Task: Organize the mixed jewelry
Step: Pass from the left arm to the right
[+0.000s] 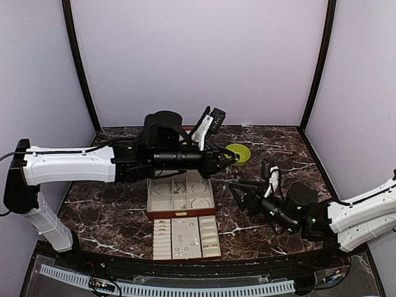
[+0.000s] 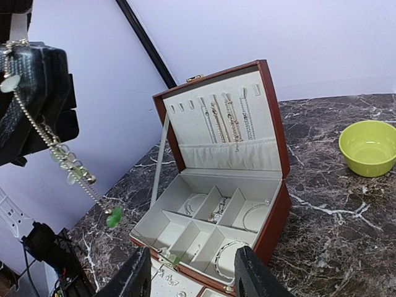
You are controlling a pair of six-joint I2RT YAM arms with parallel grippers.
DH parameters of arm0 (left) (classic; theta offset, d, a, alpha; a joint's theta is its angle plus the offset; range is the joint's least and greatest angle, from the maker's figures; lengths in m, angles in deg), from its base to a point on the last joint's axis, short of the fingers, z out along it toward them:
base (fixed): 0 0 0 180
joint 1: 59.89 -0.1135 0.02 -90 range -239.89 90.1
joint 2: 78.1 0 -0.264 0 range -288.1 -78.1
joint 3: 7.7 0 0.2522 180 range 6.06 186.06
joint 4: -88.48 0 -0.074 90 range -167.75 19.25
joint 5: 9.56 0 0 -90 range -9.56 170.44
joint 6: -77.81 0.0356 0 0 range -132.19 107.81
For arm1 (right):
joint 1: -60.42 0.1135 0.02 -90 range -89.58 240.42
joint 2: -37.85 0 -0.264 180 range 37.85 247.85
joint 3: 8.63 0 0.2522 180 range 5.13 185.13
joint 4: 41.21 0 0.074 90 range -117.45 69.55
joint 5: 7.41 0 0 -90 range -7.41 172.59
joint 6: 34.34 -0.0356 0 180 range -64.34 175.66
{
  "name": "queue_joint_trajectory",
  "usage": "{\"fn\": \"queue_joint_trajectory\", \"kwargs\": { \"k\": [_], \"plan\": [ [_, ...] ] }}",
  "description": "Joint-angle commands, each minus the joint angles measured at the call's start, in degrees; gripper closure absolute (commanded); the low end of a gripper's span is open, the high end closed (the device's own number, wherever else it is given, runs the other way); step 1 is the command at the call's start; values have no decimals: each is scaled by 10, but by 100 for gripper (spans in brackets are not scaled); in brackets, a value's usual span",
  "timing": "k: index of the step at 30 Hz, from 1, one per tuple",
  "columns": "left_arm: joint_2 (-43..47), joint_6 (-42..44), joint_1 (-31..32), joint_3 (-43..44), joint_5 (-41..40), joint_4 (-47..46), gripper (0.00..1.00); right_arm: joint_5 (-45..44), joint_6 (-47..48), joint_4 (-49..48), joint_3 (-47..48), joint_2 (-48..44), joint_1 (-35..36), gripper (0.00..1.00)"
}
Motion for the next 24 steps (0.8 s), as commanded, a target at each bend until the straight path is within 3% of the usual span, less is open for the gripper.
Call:
{"fn": "queue_joint_trajectory", "kwargs": {
  "k": [1, 15, 24],
  "plan": [
    [32, -7, -3, 15, 13, 3, 100, -18, 9, -32, 33, 22, 5, 53],
    [49, -8, -3, 20, 19, 6, 100, -75, -14, -53, 32, 70, 3, 61],
    [59, -9, -3, 21, 26, 11, 100, -32, -19, -123, 28, 118, -35, 61]
  ]
}}
